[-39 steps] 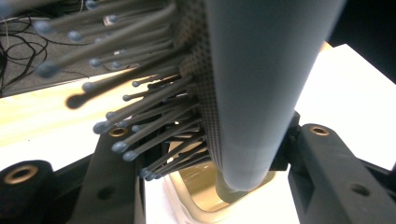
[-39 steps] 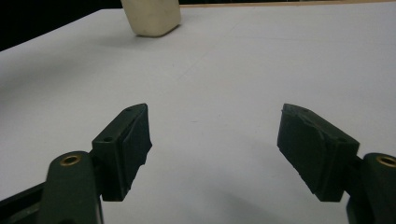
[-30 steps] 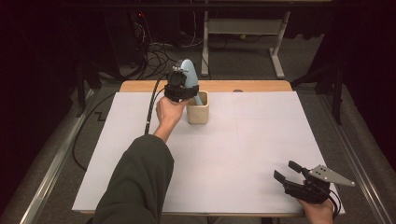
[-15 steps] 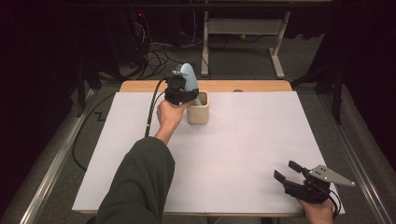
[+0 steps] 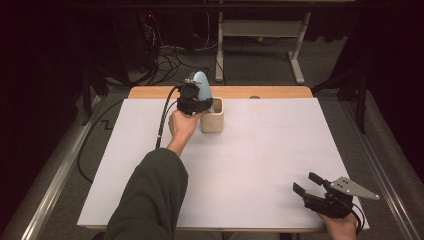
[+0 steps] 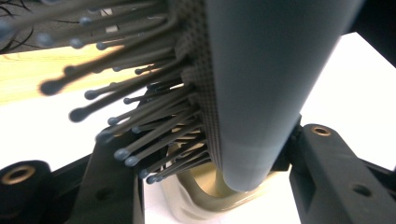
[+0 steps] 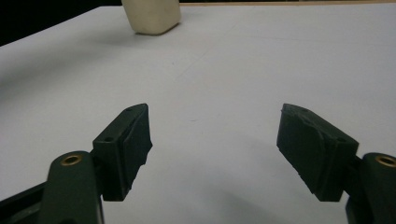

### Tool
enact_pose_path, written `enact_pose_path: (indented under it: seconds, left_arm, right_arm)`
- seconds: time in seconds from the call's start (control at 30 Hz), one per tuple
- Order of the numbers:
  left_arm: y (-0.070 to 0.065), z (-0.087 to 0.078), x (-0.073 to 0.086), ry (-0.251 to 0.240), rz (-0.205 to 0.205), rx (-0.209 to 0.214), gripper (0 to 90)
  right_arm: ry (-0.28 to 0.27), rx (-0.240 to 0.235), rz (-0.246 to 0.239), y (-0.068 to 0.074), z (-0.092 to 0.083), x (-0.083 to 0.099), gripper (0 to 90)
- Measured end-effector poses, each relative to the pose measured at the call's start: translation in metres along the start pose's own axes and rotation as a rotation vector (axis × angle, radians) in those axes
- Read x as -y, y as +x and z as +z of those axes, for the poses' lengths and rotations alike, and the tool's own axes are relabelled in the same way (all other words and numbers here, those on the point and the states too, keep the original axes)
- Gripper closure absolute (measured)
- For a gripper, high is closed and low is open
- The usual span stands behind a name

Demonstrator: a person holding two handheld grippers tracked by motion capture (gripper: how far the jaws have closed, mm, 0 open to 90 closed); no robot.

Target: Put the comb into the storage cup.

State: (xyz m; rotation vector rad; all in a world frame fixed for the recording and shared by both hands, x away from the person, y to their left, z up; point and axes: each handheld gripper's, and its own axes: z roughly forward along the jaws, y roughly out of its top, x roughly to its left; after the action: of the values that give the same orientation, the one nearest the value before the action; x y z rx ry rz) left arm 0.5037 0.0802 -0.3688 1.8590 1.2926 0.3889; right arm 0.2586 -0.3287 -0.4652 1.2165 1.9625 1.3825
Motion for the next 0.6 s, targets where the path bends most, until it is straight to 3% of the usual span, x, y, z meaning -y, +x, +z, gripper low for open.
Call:
enact_pose_path:
  seconds: [0.6]
  left_arm:
    - [-0.0048, 0.0039, 0.0025, 0.016, 0.026, -0.01, 51.2]
  right_arm:
    - [-0.002, -0.001, 0.0, 0.0, -0.0004, 0.0, 26.8]
